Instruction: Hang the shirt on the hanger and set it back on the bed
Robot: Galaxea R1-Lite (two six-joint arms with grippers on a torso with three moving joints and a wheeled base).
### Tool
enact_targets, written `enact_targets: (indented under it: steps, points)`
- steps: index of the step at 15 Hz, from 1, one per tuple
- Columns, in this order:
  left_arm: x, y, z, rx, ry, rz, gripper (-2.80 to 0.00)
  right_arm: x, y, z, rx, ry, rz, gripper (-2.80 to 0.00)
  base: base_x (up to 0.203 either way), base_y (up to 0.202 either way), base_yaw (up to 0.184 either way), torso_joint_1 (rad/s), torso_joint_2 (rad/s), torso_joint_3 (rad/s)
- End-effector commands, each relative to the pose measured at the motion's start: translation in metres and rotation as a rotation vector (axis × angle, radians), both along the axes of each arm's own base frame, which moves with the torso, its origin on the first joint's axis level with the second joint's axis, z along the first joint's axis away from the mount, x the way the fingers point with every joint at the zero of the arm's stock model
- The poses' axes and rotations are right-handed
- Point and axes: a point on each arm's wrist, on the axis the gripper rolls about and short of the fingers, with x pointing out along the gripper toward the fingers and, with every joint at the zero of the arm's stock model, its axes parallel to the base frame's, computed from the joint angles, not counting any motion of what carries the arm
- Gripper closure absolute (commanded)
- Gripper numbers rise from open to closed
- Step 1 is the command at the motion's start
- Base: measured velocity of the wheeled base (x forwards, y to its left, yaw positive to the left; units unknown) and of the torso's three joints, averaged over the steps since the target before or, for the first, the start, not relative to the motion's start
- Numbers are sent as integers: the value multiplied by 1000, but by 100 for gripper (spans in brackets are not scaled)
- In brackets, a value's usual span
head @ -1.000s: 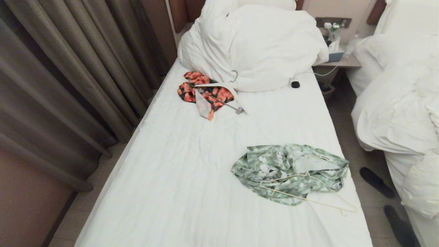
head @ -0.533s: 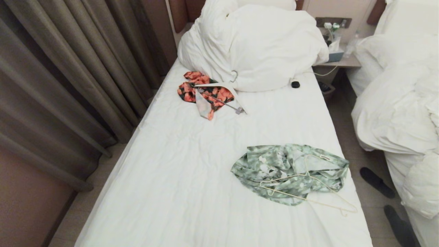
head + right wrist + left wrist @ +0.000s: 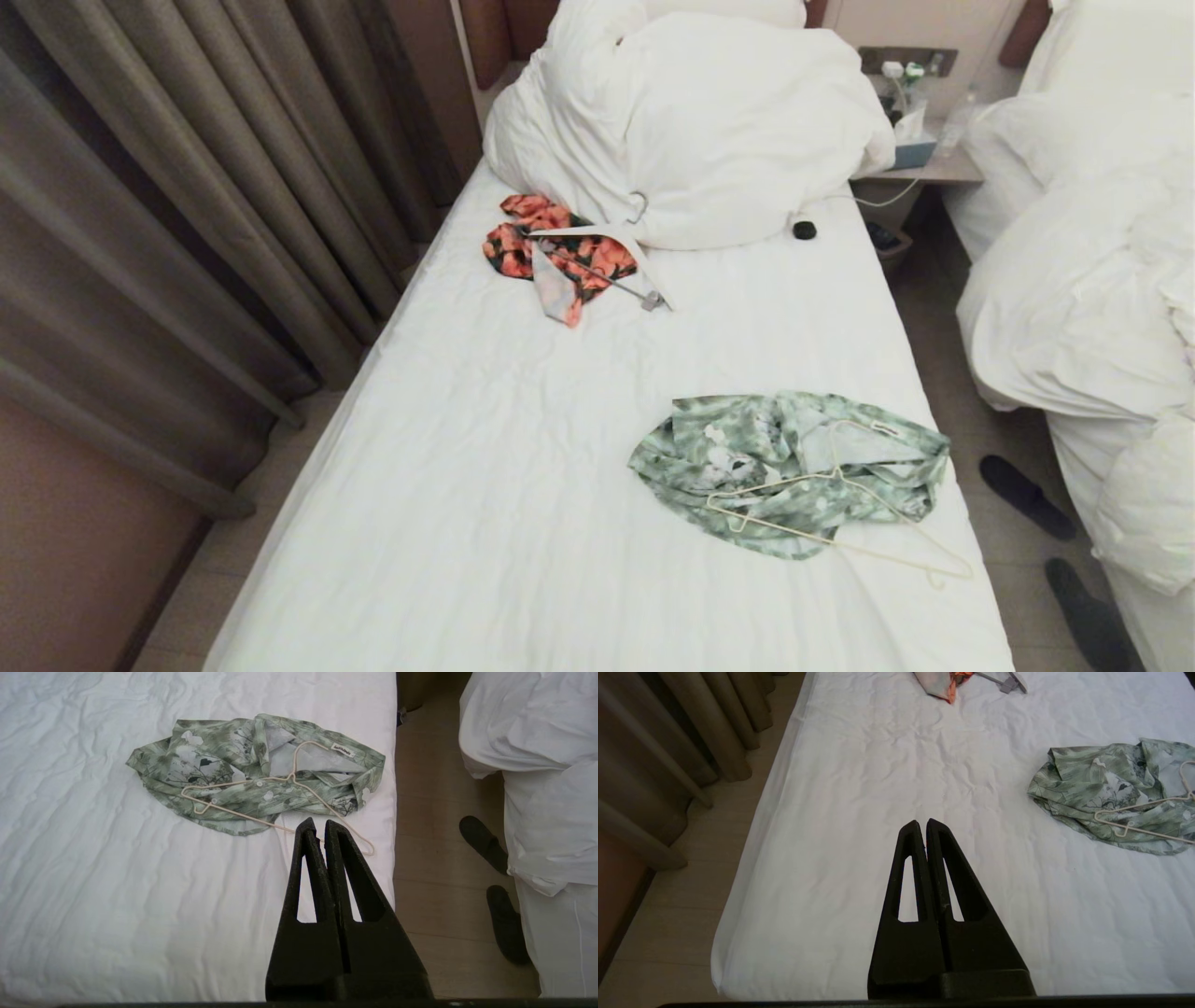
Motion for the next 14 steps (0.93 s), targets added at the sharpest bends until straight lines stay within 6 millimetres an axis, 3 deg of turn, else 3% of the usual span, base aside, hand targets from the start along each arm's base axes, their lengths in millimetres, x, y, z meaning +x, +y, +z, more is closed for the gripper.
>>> enact_targets:
  steps: [1,14]
  points:
    - [0,0,0,0,5,-1,0,0,0,0,-3,3,2,0,0,0,0,0,0,0]
    - [0,0,0,0,4,-1,0,0,0,0,16,1,-1,0,0,0,0,0,0,0]
